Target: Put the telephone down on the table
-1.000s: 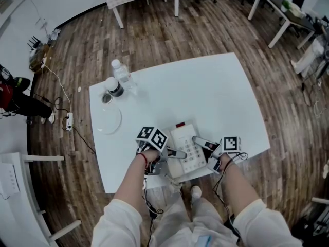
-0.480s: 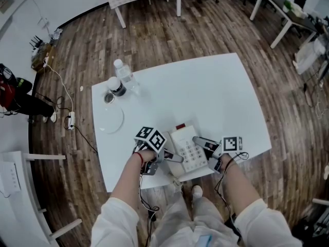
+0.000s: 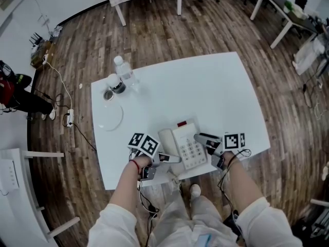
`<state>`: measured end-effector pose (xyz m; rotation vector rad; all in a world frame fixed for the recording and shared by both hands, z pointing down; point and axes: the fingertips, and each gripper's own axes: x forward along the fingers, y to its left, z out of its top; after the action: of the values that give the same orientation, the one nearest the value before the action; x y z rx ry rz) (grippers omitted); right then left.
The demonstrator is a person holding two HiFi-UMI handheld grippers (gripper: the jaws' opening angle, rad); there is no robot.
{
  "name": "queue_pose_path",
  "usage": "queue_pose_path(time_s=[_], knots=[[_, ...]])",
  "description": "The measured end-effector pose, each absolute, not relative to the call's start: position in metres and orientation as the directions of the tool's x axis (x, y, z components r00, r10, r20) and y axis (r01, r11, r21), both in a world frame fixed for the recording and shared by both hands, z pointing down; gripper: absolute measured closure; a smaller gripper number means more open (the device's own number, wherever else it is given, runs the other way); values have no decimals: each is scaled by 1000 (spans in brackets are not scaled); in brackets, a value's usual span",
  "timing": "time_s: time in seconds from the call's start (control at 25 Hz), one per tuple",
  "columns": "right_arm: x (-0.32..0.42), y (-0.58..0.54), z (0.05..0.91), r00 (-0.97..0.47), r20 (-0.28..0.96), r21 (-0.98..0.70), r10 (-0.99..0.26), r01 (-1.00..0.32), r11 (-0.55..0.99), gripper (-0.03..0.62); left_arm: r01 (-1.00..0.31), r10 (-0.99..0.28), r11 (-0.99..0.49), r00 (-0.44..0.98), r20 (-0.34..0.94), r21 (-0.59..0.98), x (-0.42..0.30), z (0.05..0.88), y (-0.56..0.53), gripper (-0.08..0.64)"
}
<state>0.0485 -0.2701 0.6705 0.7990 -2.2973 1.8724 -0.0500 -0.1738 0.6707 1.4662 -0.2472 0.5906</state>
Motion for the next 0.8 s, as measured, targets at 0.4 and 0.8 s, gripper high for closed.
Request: queue_pose_path(time_s=[0.4,0.8], knots=[[47,-266,662,-867,409,-851,-284,-475,225,308,-498,151,-19,856,495,867,-50,662,-176,64],[46,-255,650,-858,452,-813,-246,-509,283,308,-517,-38,-83,856,516,852,-51,650,-185,64]])
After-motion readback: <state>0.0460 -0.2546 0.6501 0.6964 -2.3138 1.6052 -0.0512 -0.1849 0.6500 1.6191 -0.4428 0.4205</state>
